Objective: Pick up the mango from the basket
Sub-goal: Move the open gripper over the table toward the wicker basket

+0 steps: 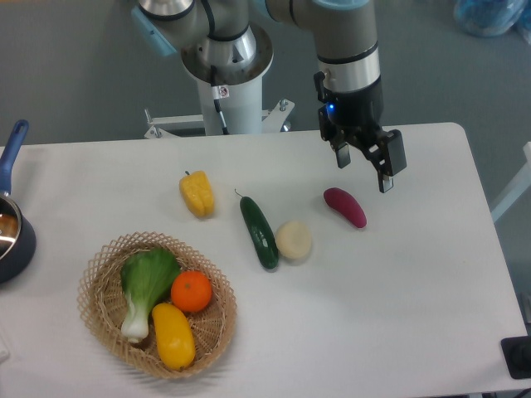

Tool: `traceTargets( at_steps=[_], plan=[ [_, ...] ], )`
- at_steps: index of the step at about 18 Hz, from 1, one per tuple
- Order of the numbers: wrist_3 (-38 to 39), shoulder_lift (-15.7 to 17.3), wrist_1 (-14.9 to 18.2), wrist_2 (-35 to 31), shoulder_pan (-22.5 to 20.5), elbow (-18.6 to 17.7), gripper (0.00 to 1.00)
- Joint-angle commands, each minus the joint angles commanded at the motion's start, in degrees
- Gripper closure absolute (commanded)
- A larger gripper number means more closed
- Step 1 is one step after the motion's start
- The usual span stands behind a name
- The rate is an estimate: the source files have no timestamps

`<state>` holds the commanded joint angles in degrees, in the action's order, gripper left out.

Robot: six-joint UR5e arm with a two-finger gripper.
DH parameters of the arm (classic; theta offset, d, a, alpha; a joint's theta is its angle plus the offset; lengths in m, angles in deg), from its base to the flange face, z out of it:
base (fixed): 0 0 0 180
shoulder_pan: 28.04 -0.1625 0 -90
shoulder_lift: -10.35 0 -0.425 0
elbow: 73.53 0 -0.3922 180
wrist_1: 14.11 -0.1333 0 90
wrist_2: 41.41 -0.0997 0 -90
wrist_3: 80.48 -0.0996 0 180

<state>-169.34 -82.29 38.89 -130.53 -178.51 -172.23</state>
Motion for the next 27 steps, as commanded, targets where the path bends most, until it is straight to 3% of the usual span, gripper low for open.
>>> traceTargets(
  at_steps=[19, 27],
  plan=[
    [1.5, 0.5, -0.1, 1.0, 0.1, -4.0, 0.00],
    [28.5, -2.0, 0.0, 1.1, 4.6, -3.6, 0.00]
  ],
)
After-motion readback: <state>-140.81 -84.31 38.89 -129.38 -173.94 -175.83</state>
